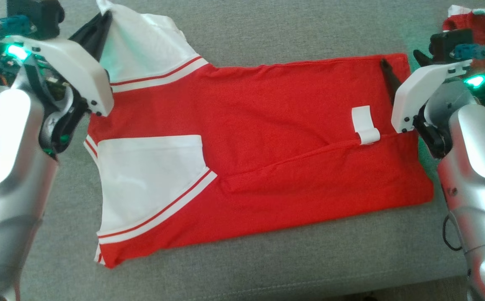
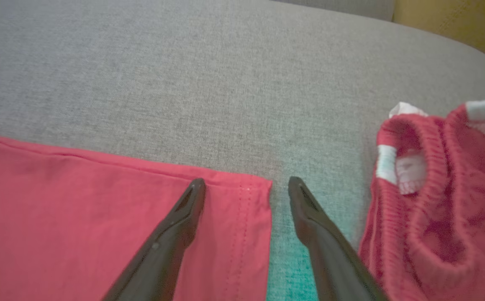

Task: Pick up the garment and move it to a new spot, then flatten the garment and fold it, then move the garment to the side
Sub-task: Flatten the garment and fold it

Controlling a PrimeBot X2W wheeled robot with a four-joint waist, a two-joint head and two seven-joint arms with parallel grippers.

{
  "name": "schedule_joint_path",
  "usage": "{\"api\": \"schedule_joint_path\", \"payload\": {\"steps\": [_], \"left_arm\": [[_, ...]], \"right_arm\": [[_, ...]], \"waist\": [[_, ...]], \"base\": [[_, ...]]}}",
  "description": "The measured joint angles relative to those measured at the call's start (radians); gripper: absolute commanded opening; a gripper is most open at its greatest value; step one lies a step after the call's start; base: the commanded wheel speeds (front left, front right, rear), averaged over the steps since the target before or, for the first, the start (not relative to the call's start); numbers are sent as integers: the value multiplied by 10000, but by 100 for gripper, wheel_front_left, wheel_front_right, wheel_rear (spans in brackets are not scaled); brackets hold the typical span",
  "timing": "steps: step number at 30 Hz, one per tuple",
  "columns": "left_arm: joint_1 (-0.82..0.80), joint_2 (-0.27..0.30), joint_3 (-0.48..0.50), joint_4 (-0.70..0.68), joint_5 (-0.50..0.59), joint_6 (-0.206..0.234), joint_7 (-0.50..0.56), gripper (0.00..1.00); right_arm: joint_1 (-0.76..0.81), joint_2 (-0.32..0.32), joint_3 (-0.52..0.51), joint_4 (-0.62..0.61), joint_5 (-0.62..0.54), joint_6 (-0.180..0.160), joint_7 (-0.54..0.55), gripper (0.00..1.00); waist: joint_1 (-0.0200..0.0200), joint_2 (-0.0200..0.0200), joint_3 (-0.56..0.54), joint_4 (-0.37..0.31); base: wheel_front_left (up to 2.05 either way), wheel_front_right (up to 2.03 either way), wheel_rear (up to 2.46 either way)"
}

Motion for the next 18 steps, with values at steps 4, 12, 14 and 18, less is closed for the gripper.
{"api": "schedule_joint_path", "payload": {"steps": [4,12,14,18], "left_arm": [[0,-67,-98,2,-50,-42,-132,0],[0,-88,-259,157,-121,-54,-554,0],[1,-86,-257,173,-224,-73,-686,0],[95,-35,-244,71,-385,-127,-999,0]], "right_arm": [[-119,-31,107,372,173,0,115,44],[-241,-36,247,803,462,0,-608,0],[-274,-35,221,928,462,0,-943,0],[-294,-25,261,1062,464,0,-1624,0]], "waist": [[-1,0,-35,41],[0,0,-176,23],[0,0,-240,15],[0,0,-468,7]], "base": [[0,0,0],[0,0,0],[0,0,0],[0,0,0]]}}
